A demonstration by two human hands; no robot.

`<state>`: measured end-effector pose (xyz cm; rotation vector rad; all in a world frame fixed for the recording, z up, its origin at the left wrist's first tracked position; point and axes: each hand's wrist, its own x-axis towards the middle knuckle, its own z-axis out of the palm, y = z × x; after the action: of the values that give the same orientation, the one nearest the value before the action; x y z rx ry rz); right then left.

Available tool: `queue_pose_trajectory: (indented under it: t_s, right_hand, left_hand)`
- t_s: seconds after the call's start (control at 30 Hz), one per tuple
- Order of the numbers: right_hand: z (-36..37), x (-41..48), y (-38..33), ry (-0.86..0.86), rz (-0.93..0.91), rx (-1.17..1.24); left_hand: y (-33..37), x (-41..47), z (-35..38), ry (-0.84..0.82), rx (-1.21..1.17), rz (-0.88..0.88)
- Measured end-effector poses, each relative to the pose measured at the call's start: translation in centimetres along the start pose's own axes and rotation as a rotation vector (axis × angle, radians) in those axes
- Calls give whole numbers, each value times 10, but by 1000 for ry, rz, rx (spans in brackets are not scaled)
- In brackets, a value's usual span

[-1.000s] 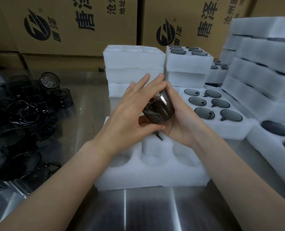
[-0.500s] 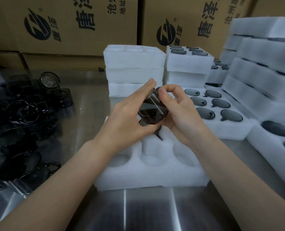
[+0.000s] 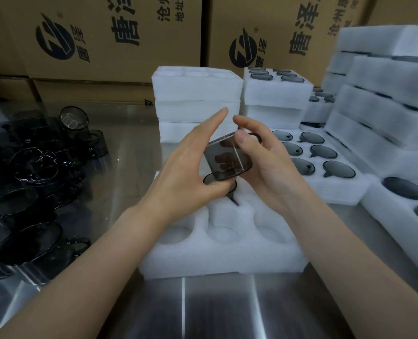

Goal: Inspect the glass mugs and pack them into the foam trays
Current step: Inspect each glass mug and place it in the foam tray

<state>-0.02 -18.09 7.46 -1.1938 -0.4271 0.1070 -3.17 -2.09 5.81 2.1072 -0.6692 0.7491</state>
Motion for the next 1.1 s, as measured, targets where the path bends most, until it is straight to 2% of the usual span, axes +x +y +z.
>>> queue_pose_trajectory:
  t_s: [0.13,0.3,0.47,0.57,0.77,1.1]
  right_hand:
    - [1,-1,-5,86,-55,58]
    - [-3,-1,-8,195,-121,-3]
    - [-10,0,-10,314,-89,-251]
    - [-17,-4,-12,282,-57,-400]
    - [-32,-18,-19,142,8,-672]
    - [-39,-15,-20,112,61,-824]
  left_hand:
    - [-3,1,1,95,-6,-40]
    - [-11,1,0,199,113,-164]
    - [-14,2,1,86,183,-425]
    - [-15,3,0,48,189,-524]
    - [-16,5,0,-14,237,-588]
    - [-18,6,0,-17,216,-601]
